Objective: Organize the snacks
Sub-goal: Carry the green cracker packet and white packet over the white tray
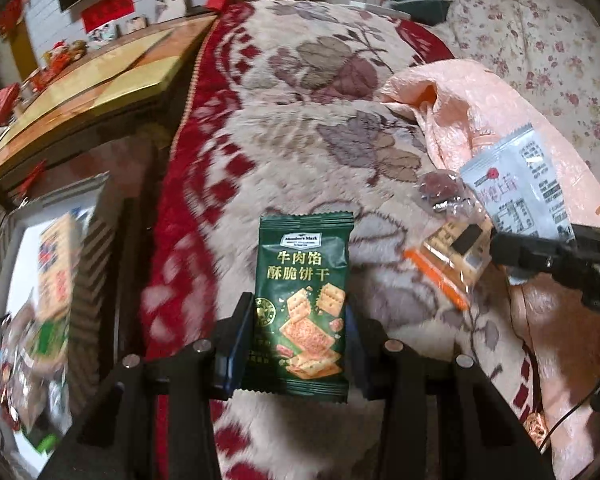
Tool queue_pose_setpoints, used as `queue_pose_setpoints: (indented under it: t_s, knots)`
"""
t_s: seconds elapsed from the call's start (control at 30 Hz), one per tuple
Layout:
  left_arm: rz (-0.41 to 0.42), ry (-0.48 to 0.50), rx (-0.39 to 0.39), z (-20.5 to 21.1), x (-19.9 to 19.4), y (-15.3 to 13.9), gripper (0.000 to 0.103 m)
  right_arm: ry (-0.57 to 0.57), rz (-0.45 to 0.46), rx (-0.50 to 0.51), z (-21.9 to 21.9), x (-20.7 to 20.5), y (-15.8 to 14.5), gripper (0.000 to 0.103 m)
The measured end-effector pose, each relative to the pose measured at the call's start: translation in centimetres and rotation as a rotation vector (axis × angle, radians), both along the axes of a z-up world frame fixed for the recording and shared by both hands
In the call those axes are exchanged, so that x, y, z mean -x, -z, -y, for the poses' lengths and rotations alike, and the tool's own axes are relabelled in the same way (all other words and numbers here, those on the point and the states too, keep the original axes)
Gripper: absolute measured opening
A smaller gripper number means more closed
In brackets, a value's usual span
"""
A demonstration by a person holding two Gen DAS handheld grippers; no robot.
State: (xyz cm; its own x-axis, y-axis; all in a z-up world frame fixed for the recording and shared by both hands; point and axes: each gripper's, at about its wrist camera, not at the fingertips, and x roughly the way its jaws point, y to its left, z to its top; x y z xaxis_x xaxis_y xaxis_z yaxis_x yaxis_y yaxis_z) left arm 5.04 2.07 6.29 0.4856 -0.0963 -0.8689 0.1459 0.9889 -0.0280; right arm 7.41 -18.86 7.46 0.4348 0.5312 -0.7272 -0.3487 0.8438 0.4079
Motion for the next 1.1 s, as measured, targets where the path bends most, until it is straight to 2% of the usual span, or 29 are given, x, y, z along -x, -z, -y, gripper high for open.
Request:
queue_pose_setpoints:
  t_s: [0.47, 1.1]
  knots:
    - [0.088, -0.147, -0.054, -5.4, 4.9, -2.0, 0.045, -0.137, 0.036, 0.044, -8.1, 3.7, -1.8, 0.017]
    - [0.131, -0.324, -0.043, -13.2, 8.4, -3.1, 0.045, -0.303, 0.069, 0.116, -17.4, 4.6, -3.6, 0.017]
